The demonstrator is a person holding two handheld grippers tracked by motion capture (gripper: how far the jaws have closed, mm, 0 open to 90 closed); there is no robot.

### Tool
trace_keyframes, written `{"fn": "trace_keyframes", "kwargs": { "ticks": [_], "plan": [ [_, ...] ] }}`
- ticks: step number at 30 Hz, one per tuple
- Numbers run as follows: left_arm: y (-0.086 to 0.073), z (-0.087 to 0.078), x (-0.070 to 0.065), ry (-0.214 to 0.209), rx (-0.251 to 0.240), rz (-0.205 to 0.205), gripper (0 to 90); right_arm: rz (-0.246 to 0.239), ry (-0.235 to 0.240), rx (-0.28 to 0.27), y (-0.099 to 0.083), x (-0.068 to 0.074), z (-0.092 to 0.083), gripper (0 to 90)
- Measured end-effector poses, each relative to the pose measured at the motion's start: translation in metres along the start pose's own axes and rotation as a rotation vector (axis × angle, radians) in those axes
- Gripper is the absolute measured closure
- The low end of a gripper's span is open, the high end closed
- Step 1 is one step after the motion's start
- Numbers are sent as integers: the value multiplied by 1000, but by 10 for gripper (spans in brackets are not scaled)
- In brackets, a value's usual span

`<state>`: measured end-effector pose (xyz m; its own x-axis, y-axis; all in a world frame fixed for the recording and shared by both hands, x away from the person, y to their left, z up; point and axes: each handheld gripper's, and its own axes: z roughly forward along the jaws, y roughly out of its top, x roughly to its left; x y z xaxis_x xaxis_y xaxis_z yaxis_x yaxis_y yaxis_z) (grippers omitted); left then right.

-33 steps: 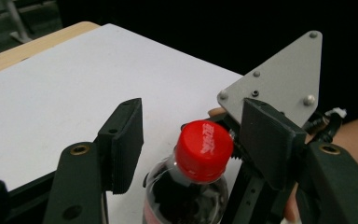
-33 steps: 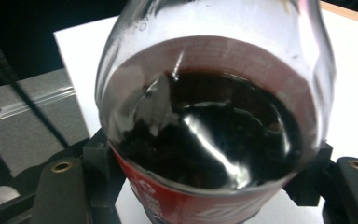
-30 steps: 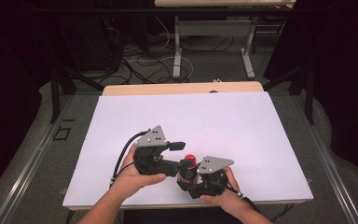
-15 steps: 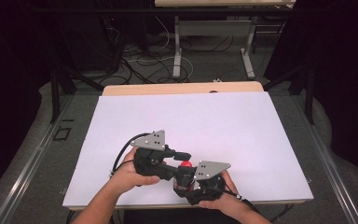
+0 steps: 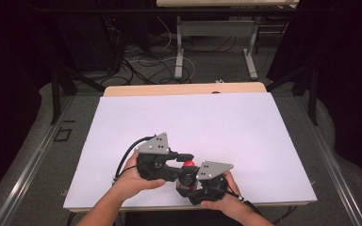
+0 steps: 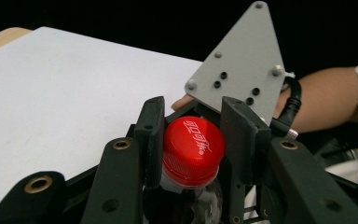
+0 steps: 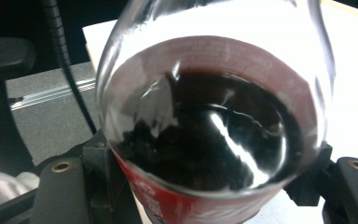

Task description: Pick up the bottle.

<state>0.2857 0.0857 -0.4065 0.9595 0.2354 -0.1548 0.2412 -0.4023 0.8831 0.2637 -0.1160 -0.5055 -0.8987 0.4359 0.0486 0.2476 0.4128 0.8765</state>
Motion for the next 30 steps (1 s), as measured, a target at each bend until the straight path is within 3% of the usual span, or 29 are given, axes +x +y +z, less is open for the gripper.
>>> {"fn": "trace_keyframes", "kwargs": {
  "ticks": [6, 8, 10, 11, 12, 13, 14, 18, 23, 29, 30],
  "plan": [
    [2, 5, -9, 147, -13, -32, 618, 29, -79, 1, 0, -3, -1, 286],
    [3, 7, -11, 171, -18, -36, 619, 28, -106, 6, 1, -4, -1, 286],
    [4, 11, -16, 221, -23, -55, 619, 38, -129, 15, 1, -4, -1, 286],
    [4, 15, -22, 286, -27, -69, 619, 42, -138, 15, 1, -5, 0, 286],
    [4, 15, -22, 286, -27, -69, 619, 43, -155, 9, 1, -6, 0, 286],
    [5, 20, -28, 339, -30, -83, 619, 45, -165, 10, 1, -6, 0, 286],
    [5, 20, -28, 339, -30, -83, 619, 45, -165, 10, 1, -6, 0, 286],
    [7, 28, -37, 445, -63, -134, 619, 72, -190, 18, 1, -7, -1, 286],
    [7, 33, -38, 473, -67, -144, 618, 78, -208, 15, 1, -9, 0, 286],
    [7, 30, -33, 442, -47, -138, 588, 86, -190, 21, 0, -11, -1, 286],
    [8, 27, -30, 424, -41, -133, 521, 83, -181, 20, 0, -11, -1, 286]
  ]
}}
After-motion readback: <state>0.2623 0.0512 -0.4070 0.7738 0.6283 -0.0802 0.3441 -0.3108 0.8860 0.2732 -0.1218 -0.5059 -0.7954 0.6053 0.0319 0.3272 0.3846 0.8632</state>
